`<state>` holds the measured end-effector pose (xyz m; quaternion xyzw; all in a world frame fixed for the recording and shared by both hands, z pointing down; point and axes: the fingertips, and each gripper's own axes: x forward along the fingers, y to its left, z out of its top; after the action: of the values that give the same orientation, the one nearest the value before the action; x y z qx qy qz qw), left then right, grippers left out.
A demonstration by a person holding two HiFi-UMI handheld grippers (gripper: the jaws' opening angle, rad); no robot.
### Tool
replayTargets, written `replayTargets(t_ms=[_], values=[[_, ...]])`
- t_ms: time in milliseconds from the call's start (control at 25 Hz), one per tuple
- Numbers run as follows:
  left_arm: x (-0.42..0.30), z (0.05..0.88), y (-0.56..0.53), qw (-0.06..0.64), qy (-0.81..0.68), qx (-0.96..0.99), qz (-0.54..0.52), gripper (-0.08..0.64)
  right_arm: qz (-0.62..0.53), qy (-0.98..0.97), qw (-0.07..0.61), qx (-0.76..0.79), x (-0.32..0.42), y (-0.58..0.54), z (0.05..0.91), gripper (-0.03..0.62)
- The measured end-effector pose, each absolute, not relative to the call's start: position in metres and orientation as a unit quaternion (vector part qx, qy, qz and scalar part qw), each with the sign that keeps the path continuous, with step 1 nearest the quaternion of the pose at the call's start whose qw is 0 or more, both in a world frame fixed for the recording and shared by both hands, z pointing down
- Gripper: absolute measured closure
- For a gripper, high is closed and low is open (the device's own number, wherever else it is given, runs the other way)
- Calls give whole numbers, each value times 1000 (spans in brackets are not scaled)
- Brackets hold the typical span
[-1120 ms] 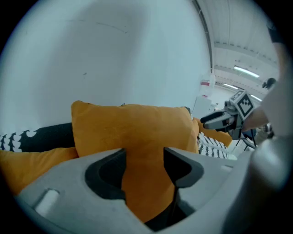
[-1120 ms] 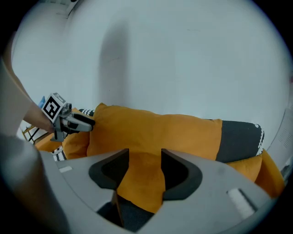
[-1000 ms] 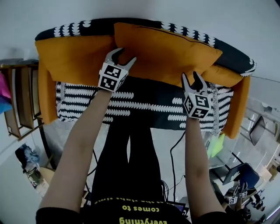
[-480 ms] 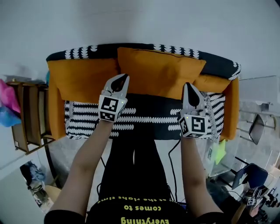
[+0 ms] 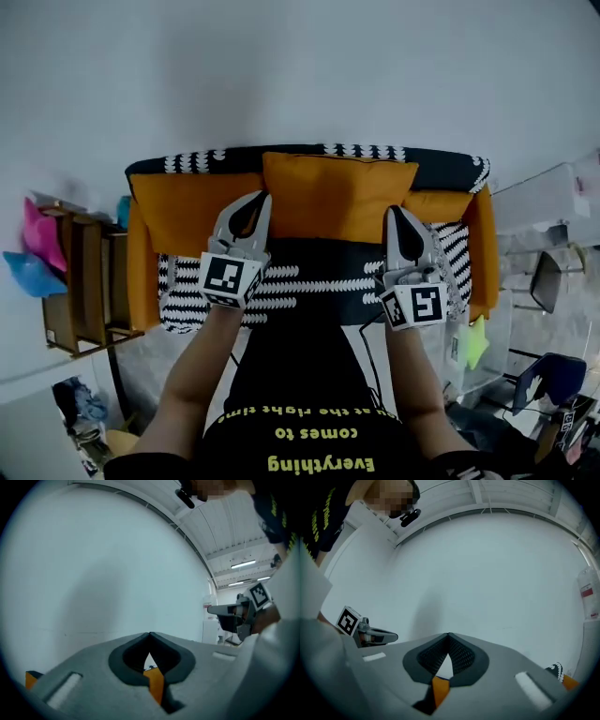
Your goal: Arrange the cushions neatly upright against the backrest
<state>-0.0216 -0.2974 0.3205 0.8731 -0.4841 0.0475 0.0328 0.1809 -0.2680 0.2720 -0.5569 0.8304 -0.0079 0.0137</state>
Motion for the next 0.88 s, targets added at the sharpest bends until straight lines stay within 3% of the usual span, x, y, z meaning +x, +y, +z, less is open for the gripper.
replayTargets(t_ms=[400, 880], values=[[-29, 270, -264, 9, -493, 869, 41, 561, -4, 840, 16, -542, 158, -247, 221, 581], [-35, 258, -264, 3, -492, 870, 23, 561, -14, 827, 15, -561, 157, -240, 221, 581]])
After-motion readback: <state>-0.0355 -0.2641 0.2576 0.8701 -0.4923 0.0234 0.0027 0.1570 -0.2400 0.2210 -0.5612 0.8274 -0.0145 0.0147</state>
